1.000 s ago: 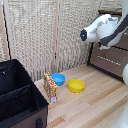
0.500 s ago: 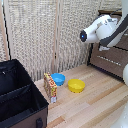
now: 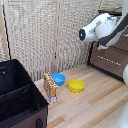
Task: Locate and clasp the grip of the topmost drawer. Steadily and circumspectly yank the drawer open. Discover and seize the nutrition bar using your clamp. Deposit the nutrition bar in the accessible drawer. Unclench the nutrition bar.
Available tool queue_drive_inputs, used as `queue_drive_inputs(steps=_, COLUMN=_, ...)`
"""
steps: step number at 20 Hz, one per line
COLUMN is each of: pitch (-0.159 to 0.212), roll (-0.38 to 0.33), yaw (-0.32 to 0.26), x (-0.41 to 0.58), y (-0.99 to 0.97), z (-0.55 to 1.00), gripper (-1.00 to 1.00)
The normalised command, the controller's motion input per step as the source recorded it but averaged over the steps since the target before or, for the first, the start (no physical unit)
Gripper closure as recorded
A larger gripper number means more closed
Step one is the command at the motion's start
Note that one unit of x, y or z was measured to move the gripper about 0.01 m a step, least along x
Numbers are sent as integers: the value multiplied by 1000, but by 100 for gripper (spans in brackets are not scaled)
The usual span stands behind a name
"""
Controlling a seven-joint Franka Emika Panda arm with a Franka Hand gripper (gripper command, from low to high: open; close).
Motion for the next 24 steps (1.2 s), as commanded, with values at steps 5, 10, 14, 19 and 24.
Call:
queue_drive_inputs(steps=5, pitch=0, roll=132, yaw=0, x=125, y=886, z=-141, gripper=100)
queue_drive_inputs(steps=10, pitch=18, roll=112, yaw=0, x=185, y=904, z=-113, gripper=100)
queue_drive_inputs(steps=14, pitch=25, roll=69, yaw=4, x=157, y=962, z=-211, gripper=100)
queue_drive_inputs(steps=19, pitch=19, roll=47, yaw=12, x=131, y=853, z=-177, gripper=100)
queue_drive_inputs(steps=24, pitch=8, roll=0, yaw=15, x=142, y=73, z=-13, gripper=-100)
